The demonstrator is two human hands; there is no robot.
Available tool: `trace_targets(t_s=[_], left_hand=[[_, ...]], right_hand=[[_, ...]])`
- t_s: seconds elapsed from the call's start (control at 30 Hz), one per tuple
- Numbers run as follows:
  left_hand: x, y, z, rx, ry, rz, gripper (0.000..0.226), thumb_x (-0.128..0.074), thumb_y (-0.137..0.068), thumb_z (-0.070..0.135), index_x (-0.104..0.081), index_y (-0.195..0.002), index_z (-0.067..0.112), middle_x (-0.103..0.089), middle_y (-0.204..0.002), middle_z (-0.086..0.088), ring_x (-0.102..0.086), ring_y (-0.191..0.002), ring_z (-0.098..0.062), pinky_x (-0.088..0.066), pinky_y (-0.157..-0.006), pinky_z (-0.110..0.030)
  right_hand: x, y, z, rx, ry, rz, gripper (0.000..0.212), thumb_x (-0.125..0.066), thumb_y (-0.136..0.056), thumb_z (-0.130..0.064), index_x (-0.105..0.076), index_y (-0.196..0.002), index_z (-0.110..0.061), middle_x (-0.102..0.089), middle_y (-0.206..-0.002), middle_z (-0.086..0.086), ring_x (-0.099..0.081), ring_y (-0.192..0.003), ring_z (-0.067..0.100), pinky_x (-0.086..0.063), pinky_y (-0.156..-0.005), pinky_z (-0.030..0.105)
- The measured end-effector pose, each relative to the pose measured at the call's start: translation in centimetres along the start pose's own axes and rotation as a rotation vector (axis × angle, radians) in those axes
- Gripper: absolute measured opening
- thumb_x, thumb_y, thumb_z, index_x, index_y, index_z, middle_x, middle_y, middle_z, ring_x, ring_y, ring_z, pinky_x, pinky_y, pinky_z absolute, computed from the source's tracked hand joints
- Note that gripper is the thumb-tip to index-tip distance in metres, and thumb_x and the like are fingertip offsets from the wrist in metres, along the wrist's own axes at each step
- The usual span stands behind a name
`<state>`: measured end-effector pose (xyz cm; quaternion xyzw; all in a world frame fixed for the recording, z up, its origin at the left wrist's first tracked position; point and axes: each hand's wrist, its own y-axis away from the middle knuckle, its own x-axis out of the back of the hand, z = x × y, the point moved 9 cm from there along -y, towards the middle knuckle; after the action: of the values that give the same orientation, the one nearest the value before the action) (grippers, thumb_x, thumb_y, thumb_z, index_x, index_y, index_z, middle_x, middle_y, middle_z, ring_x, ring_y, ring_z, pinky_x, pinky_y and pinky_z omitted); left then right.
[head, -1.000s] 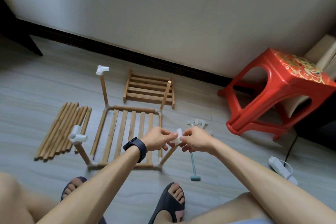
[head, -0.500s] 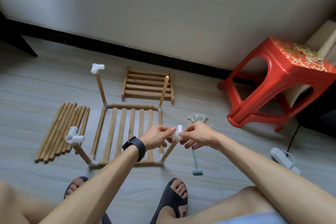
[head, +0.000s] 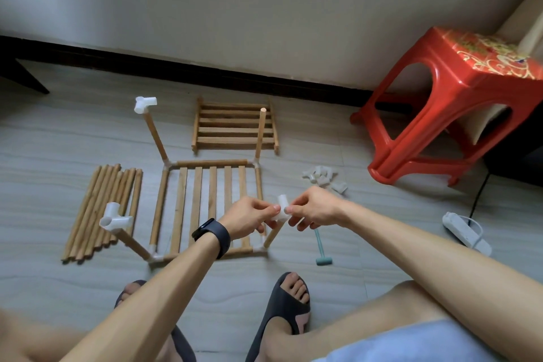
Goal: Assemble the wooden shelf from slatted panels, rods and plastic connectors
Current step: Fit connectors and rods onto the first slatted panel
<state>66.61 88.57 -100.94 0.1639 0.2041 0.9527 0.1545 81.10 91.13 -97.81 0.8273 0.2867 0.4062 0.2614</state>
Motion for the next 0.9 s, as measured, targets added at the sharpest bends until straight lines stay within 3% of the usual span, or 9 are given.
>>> trace_targets(t_s=[0.23, 0.43, 0.63, 0.77, 0.9], left_hand=[[-0.2, -0.1, 0.1, -0.048, -0.043, 0.041, 0.029, -0.053, -0.100, 0.046, -0.075, -0.096, 0.027, -0.072, -0.079, 0.008, -0.056, -0.059, 0.003, -0.044, -0.060, -0.015], [-0.2, -0.8, 0.3, -0.071, -0.131, -0.003, 0.031, -0.047, -0.102, 0.048, -0.071, -0.090, 0.032, -0.067, -0.078, 0.008, -0.054, -0.071, -0.011, -0.044, -0.068, -0.027], [0.2, -0.2, 0.0, -0.047, -0.071, 0.012, 0.027, -0.050, -0.100, 0.048, -0.072, -0.098, 0.034, -0.071, -0.077, 0.007, -0.050, -0.062, -0.005, -0.042, -0.059, -0.017], [0.7, -0.1, -0.6, 0.008, -0.077, 0.006, 0.032, -0.054, -0.097, 0.052, -0.077, -0.095, 0.029, -0.075, -0.084, 0.008, -0.054, -0.068, -0.009, -0.044, -0.062, -0.020], [0.9, -0.1, -0.5, 0.024, -0.051, -0.009, 0.033, -0.055, -0.095, 0.049, -0.078, -0.092, 0.026, -0.075, -0.083, 0.006, -0.050, -0.068, -0.012, -0.043, -0.063, -0.020]], right_hand=[[-0.9, -0.9, 1.1, -0.042, -0.149, -0.049, 0.029, -0.056, -0.102, -0.030, -0.069, -0.113, -0.007, -0.076, -0.104, 0.005, -0.074, -0.085, 0.013, -0.057, -0.079, 0.027], [-1.6, -1.3, 1.5, -0.069, -0.287, -0.101, 0.031, -0.053, -0.104, -0.024, -0.065, -0.115, 0.001, -0.076, -0.103, 0.010, -0.073, -0.099, 0.021, -0.057, -0.093, 0.035], [-1.9, -1.2, 1.1, -0.041, -0.244, -0.152, 0.032, -0.051, -0.104, -0.029, -0.063, -0.119, -0.003, -0.074, -0.110, 0.008, -0.073, -0.096, 0.017, -0.055, -0.089, 0.032], [-2.1, -1.1, 0.3, -0.015, -0.132, -0.178, 0.029, -0.047, -0.106, -0.031, -0.065, -0.114, -0.010, -0.073, -0.111, 0.004, -0.072, -0.098, 0.016, -0.054, -0.096, 0.036], [-2.2, -1.4, -0.3, 0.010, -0.087, -0.166, 0.033, -0.046, -0.106, -0.030, -0.066, -0.117, -0.006, -0.074, -0.111, 0.004, -0.072, -0.100, 0.017, -0.055, -0.095, 0.035]])
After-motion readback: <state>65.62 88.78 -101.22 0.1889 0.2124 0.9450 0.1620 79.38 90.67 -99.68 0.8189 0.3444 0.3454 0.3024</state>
